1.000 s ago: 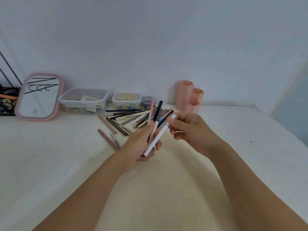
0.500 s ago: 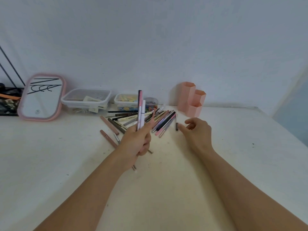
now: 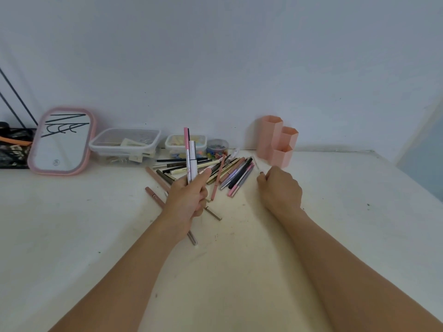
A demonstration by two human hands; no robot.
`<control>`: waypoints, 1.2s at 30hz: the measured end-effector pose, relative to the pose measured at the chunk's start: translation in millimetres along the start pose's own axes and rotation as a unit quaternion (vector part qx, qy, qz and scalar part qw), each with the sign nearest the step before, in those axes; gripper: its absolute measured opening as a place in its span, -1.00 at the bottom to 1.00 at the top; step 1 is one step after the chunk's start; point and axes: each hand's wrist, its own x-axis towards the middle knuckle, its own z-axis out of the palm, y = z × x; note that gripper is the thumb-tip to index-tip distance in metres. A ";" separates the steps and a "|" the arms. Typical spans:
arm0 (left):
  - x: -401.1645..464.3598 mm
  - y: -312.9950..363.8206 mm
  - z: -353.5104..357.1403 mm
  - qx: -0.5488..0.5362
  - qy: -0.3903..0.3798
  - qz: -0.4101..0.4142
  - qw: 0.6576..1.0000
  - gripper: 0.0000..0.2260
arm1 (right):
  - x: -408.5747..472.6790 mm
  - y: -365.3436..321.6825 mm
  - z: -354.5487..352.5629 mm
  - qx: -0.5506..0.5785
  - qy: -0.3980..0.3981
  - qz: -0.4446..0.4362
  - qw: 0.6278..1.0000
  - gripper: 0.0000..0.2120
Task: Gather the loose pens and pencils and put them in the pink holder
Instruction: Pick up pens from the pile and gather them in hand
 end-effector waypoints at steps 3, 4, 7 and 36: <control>0.7 1.6 -1.0 -0.019 -0.002 -0.009 1.000 -0.69 | -1.9 4.1 -14.1 0.226 0.063 0.014 0.972 -0.76; 0.6 2.3 -1.3 -0.026 -0.005 -0.008 1.000 -0.68 | -3.0 3.8 -21.3 0.288 0.071 0.006 0.955 -0.79; -1.3 4.2 -0.1 -0.035 -0.012 0.007 0.999 -0.68 | -12.1 -10.2 -42.7 0.475 -0.020 0.001 0.880 -0.80; -4.8 2.7 1.3 -0.018 -0.017 0.005 1.000 -0.64 | -12.1 -9.7 -26.0 0.034 -0.152 -0.003 0.988 -0.72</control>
